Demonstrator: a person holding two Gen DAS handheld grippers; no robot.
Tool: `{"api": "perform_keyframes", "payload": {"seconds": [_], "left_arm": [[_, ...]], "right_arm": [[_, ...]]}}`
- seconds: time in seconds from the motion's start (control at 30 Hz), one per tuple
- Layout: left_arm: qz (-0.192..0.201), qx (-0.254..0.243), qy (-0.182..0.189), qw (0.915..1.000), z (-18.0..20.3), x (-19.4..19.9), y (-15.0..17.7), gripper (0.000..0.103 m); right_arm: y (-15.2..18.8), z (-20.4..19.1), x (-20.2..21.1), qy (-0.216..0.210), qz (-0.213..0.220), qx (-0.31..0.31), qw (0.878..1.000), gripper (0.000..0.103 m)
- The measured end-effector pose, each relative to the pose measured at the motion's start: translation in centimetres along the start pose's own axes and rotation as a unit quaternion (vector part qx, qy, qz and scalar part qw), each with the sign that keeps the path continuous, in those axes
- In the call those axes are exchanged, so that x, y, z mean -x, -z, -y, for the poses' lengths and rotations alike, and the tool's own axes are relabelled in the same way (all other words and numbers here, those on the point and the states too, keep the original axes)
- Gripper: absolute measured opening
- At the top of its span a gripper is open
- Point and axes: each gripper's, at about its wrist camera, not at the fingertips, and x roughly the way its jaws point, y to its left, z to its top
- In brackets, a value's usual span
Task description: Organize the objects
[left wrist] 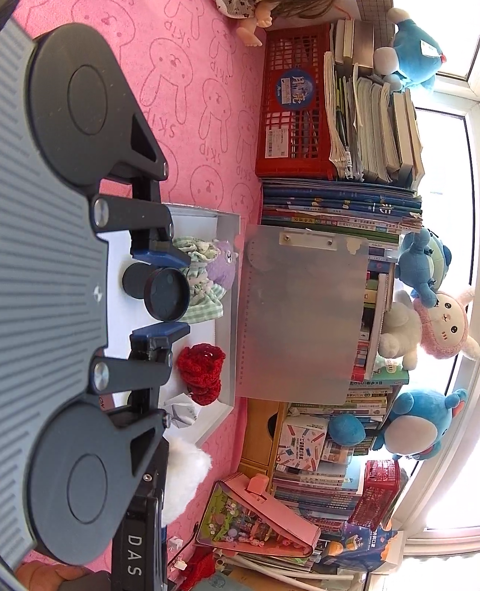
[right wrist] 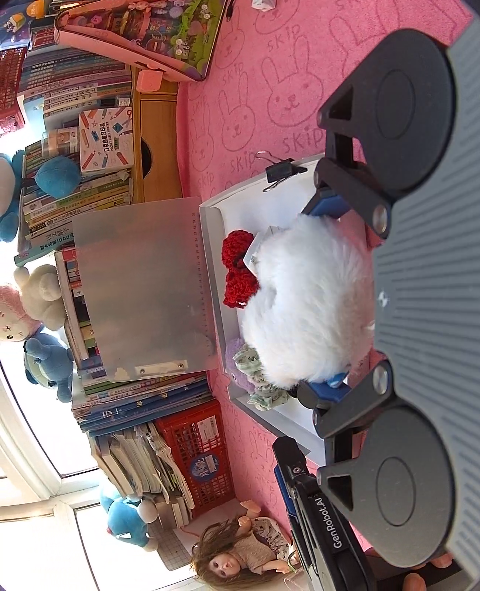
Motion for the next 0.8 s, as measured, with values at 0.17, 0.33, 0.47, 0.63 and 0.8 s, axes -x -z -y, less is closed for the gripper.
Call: {"api": "perform_keyframes", "payload": {"seconds": [0.17,0.33,0.47,0.63,0.8], "left_arm": [[-0.006,-0.007,-0.014,0.9999,0.1,-2.2,0.0,0.037],[-0.004,-0.032,-0.032,0.9990,-0.4,-5.6,-2.0,0.037],[-0.021,-0.030,-0.029,0.9989,-1.1,-8.1,-3.5,0.037],[-0.041,-0.041,-0.044,0.9974,-1.4,-10.4,-2.8,0.037],[-0.043,-0.043,-0.058,0.9964,-1.7,-11.1,-2.3,0.046]], "right_arm": [[-0.3,-0.8,-1.6,-0.001,0.005,0.019,1.000,0.082],[-1.6,-1.7,-4.0,-0.001,0.007,0.054,0.999,0.082],[-3.5,-1.7,-6.2,-0.005,0.001,0.051,0.999,0.082],[-4.0,-1.5,-8.5,0.002,-0.015,0.049,0.999,0.084],[-3.5,-1.5,-8.9,0.015,-0.013,0.058,0.998,0.090]]}}
